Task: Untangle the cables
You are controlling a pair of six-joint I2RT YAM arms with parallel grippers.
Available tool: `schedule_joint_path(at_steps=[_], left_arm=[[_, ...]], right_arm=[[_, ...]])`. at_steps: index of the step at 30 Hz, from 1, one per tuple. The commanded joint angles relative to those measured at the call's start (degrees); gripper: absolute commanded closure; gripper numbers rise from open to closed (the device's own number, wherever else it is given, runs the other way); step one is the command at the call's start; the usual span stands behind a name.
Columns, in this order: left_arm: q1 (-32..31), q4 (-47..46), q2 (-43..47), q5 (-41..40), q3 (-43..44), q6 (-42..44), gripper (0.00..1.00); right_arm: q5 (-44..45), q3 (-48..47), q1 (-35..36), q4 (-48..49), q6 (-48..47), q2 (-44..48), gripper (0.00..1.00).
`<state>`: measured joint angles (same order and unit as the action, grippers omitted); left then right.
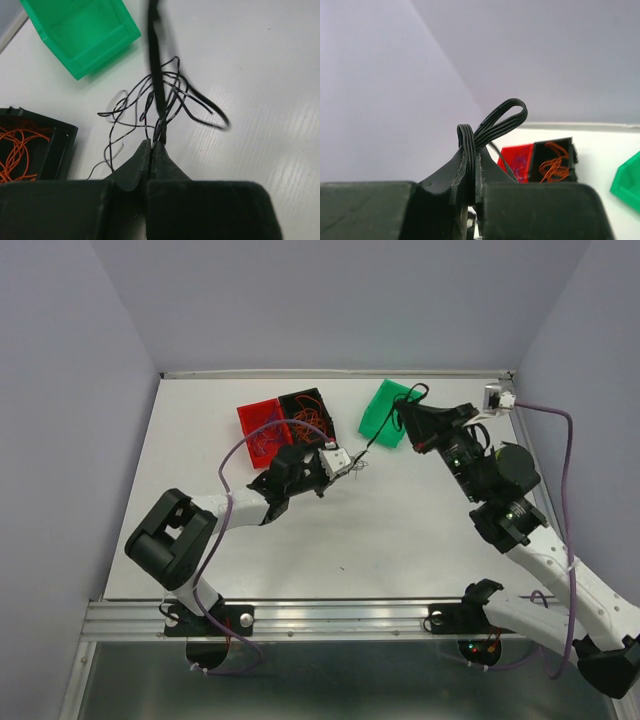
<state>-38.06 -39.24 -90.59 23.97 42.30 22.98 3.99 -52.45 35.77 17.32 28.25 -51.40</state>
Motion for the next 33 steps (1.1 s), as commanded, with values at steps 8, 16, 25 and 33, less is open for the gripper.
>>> schedule_joint_path(at_steps=[8,16,25,33], left_arm=[[1.06,2.95,-0.73,-4.37,3.84,1.1,1.0],[2.64,5.4,1.81,-5.33,3.93,-0.22,1.0],[4.84,9.18,9.63,-2.26,3.14,-2.15,1.0],[5.72,11.38,14.91,-4.27,2.43,-2.59,1.0]], right_arm=[[21.92,-5.99,0.18,0.17,-8.47,-0.19,0.99],[23.88,-17.15,-0.26,-0.62,-13.57,-14.94,0.99],[20.72,-25.86,-4.74,-0.62,-12.61,-25.06,0.99],[5.87,-31.48,-15.53,-0.53,-3.39,-35.69,0.99]])
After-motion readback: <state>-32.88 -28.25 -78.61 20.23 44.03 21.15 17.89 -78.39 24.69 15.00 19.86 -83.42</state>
